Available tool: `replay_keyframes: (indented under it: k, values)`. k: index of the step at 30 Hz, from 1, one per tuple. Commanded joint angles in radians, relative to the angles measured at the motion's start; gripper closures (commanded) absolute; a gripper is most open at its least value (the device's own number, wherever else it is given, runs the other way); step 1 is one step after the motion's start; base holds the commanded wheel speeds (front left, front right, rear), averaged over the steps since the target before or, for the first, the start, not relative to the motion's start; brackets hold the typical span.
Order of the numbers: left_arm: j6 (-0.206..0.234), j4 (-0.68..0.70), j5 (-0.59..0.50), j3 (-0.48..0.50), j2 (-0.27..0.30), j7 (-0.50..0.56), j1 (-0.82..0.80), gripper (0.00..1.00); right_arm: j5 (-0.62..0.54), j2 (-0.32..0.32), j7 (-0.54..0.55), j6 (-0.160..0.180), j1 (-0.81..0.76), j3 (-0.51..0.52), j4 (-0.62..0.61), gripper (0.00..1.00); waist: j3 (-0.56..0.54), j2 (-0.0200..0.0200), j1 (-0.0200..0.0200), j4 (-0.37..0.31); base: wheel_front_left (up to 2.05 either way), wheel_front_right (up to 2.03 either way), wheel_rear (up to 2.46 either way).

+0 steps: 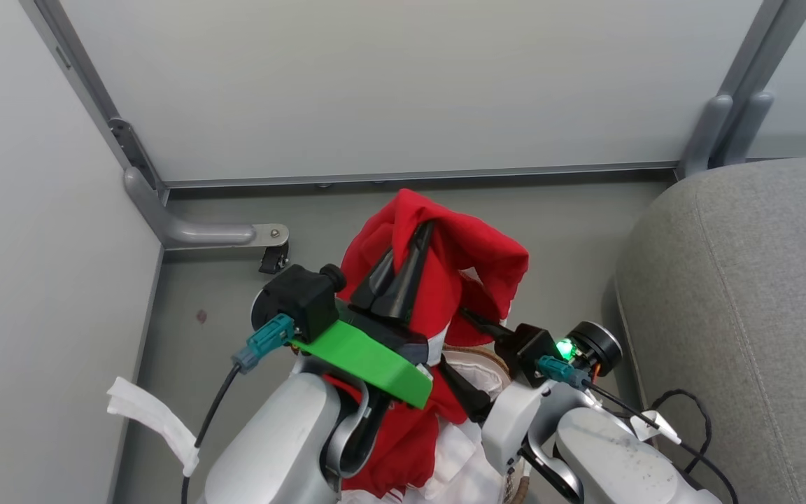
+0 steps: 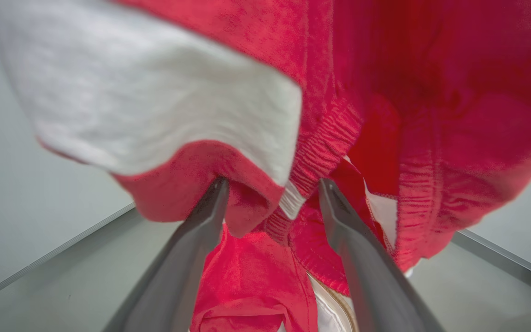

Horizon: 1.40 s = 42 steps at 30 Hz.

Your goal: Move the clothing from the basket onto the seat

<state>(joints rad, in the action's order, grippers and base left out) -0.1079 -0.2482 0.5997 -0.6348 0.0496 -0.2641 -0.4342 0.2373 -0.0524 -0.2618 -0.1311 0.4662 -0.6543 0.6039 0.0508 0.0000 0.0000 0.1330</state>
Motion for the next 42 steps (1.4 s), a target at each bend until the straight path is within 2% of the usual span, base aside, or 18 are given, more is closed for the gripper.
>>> replay_keyframes:
  k: [1,6,13,14,15,20,26,39,40,41,42]
  values:
    - [0.001,0.007,0.004,-0.009,0.002,-0.001,-0.023,1.0,0.004,0.0,-0.005,0.001,0.012,0.009,0.015,0.0,0.006,0.0,0.0,0.019,0.0,0.0,0.0]
    - [-0.003,0.017,0.022,-0.064,0.002,-0.001,-0.048,1.0,0.051,0.0,-0.005,0.001,0.02,0.031,0.04,0.0,0.013,0.0,0.0,0.05,0.0,0.0,0.0]
    - [-0.002,0.029,0.037,-0.11,0.002,-0.001,-0.074,1.0,0.128,-0.001,-0.005,0.001,0.047,-0.045,0.04,0.0,0.027,0.0,0.0,0.076,0.0,0.0,0.0]
    - [0.0,0.028,0.039,-0.113,0.002,-0.001,-0.075,1.0,0.138,-0.001,-0.005,0.001,0.048,-0.054,0.039,0.56,0.029,0.0,0.0,0.078,0.0,0.0,0.0]
    - [0.001,0.025,0.042,-0.116,0.002,-0.001,-0.076,1.0,0.151,-0.001,-0.005,0.001,0.052,-0.063,0.037,1.0,0.03,0.0,0.0,0.08,0.0,0.0,0.0]
    - [0.011,0.011,0.044,-0.108,0.002,-0.001,-0.078,1.0,0.169,-0.001,-0.005,0.001,0.044,-0.072,0.033,1.0,0.029,0.0,0.0,0.08,0.0,0.0,0.0]
    - [0.016,-0.013,0.028,-0.064,0.002,-0.001,-0.062,1.0,0.144,-0.002,-0.005,0.001,-0.028,-0.038,0.041,1.0,0.018,0.0,0.0,0.059,0.0,0.0,0.0]
    - [0.009,-0.064,-0.034,0.039,0.002,-0.001,-0.016,1.0,0.097,-0.021,-0.003,0.001,-0.132,0.04,-0.025,1.0,0.021,0.0,0.0,-0.028,0.0,0.0,0.0]
    - [0.008,-0.067,-0.035,0.044,0.002,-0.001,-0.014,0.76,0.096,-0.02,-0.003,0.001,-0.135,0.049,-0.038,1.0,0.022,0.0,0.0,-0.033,0.0,0.0,0.0]
    - [0.01,-0.075,-0.045,0.052,0.003,-0.001,-0.01,0.25,0.093,-0.02,-0.003,0.001,-0.14,0.061,-0.058,1.0,0.022,0.0,0.0,-0.041,0.0,0.0,0.0]
    - [0.012,-0.082,-0.06,0.057,0.003,-0.001,-0.007,0.0,0.09,-0.02,-0.003,0.001,-0.144,0.07,-0.075,1.0,0.023,0.0,0.0,-0.049,0.0,0.0,0.0]
